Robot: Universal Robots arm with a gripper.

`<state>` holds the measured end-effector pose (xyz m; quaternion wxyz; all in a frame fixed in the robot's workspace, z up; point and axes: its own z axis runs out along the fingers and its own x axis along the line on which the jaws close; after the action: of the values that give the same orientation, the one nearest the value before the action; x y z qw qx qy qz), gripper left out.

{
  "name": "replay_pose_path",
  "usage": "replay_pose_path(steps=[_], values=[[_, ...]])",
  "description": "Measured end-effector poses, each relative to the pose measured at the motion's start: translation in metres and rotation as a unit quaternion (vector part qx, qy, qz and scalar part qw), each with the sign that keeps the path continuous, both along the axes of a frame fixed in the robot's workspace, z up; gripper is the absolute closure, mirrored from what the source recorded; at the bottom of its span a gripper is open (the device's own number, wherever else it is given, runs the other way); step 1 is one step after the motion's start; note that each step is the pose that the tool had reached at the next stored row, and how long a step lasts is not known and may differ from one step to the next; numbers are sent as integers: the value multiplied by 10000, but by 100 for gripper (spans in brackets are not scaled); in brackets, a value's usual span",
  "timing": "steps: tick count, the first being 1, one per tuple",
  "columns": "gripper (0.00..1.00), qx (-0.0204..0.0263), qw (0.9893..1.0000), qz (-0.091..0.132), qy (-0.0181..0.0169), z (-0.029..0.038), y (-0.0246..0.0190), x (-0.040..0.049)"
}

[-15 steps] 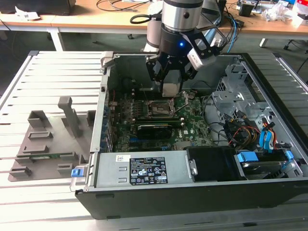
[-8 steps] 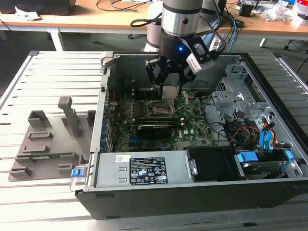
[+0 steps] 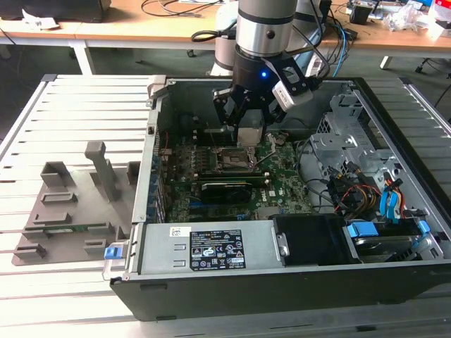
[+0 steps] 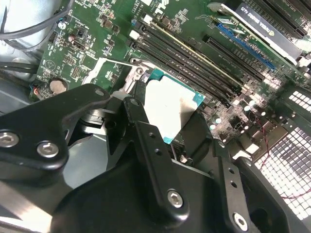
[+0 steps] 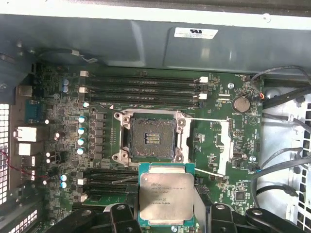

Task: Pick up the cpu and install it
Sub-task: 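Pick up the cpu and move it towards the insertion slot, then place the cpu into insertion slot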

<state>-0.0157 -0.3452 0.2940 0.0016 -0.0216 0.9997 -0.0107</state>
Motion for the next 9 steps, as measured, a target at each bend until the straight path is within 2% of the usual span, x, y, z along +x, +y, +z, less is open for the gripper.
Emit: replay_pose_path(steps=[9], values=[[46, 0, 10000, 0, 0, -1, 0, 0]])
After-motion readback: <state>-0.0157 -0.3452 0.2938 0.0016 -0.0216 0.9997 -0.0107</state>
